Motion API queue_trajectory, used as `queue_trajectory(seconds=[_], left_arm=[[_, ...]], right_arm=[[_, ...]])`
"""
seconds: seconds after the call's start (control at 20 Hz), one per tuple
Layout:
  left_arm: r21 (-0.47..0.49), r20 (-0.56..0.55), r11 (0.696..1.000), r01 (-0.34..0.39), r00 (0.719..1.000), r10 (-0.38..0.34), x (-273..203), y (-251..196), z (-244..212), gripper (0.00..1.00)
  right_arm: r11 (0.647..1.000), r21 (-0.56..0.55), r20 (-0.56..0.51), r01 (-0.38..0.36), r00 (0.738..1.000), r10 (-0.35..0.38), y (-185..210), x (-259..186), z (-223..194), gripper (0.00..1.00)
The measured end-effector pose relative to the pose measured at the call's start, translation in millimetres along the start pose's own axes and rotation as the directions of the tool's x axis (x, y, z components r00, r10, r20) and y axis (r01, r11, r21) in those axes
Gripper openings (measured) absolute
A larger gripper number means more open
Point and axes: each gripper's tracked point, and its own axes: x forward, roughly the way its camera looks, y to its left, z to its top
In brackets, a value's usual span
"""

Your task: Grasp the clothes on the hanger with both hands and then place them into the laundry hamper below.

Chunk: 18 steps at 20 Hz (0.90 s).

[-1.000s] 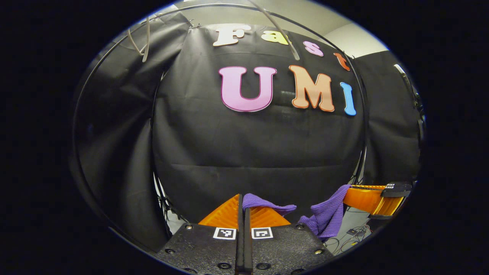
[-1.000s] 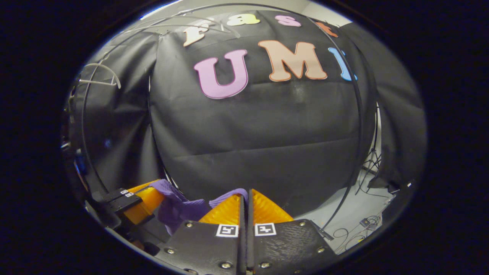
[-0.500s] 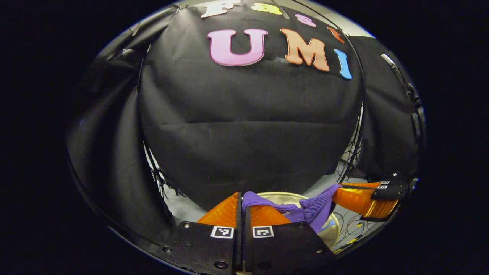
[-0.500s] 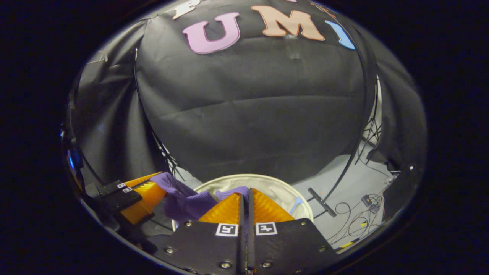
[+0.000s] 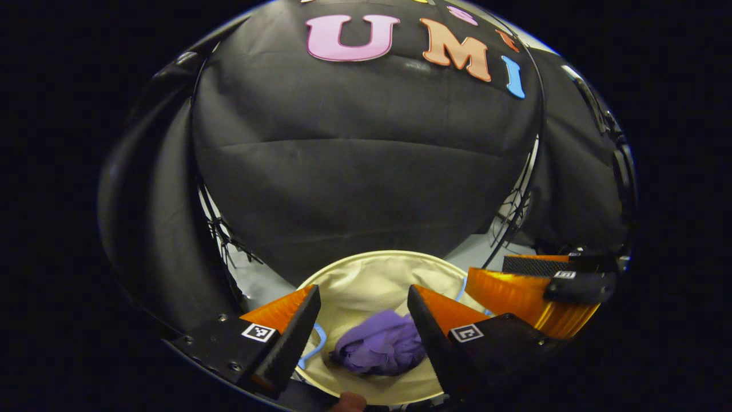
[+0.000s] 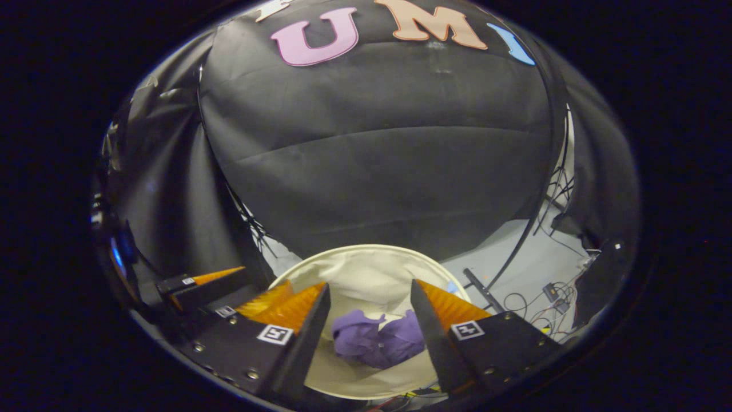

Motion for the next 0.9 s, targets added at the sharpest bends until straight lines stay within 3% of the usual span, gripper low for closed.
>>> queue_trajectory(seconds=[0.1, 0.2, 0.25, 0.3, 0.45, 0.5, 0.55, 0.6, 0.65, 0.7, 0.75, 0.8, 0.9], left_arm=[[-0.017, 0.009, 1.0, -0.012, 1.0, 0.012, -3, 3, 6, 0.95], [-0.001, 0.021, 1.0, -0.031, 0.999, 0.031, -8, 8, 14, 0.95], [0.012, 0.027, 0.999, -0.034, 0.999, 0.034, -9, 9, 17, 0.91], [0.025, 0.035, 0.999, -0.043, 0.999, 0.042, -11, 11, 21, 0.95], [0.039, 0.042, 0.997, -0.059, 0.997, 0.057, -17, 16, 31, 0.95], [0.041, 0.044, 0.997, -0.063, 0.997, 0.062, -21, 18, 33, 0.95], [0.041, 0.05, 0.997, -0.067, 0.997, 0.065, -25, 19, 37, 0.97], [0.04, 0.059, 0.996, -0.077, 0.995, 0.075, -29, 22, 42, 0.97], [0.042, 0.065, 0.995, -0.088, 0.994, 0.085, -33, 26, 47, 0.97], [0.043, 0.074, 0.995, -0.095, 0.993, 0.092, -37, 27, 53, 0.97], [0.042, 0.084, 0.994, -0.104, 0.991, 0.1, -40, 29, 60, 0.97], [0.042, 0.097, 0.994, -0.106, 0.99, 0.101, -44, 30, 67, 0.97], [0.037, 0.109, 0.994, -0.099, 0.99, 0.095, -52, 28, 78, 0.96]], right_arm=[[1.0, 0.015, 0.002, 0.009, 1.0, -0.009, -5, 0, -2, 0.93], [1.0, 0.028, 0.009, 0.007, 1.0, -0.007, -4, -3, 2, 0.99], [1.0, 0.019, 0.017, 0.013, 1.0, -0.014, -5, -5, 5, 0.99], [1.0, 0.008, 0.026, 0.018, 1.0, -0.018, -7, -8, 10, 0.94], [1.0, -0.003, 0.053, 0.007, 0.999, -0.007, -1, -16, 17, 0.94], [1.0, -0.006, 0.065, 0.011, 0.998, -0.011, -2, -19, 22, 0.99], [1.0, -0.008, 0.076, 0.014, 0.997, -0.013, -1, -24, 26, 0.94], [1.0, -0.008, 0.094, 0.017, 0.995, -0.016, -1, -29, 31, 0.99], [1.0, -0.011, 0.117, 0.024, 0.993, -0.022, -1, -35, 39, 0.94], [0.999, -0.015, 0.135, 0.036, 0.99, -0.034, -3, -39, 46, 0.99], [0.999, -0.019, 0.149, 0.047, 0.988, -0.043, -5, -42, 52, 0.94], [0.998, -0.028, 0.154, 0.053, 0.987, -0.048, -6, -46, 56, 0.99], [0.997, -0.052, 0.169, 0.053, 0.985, -0.044, -7, -53, 65, 0.99]])
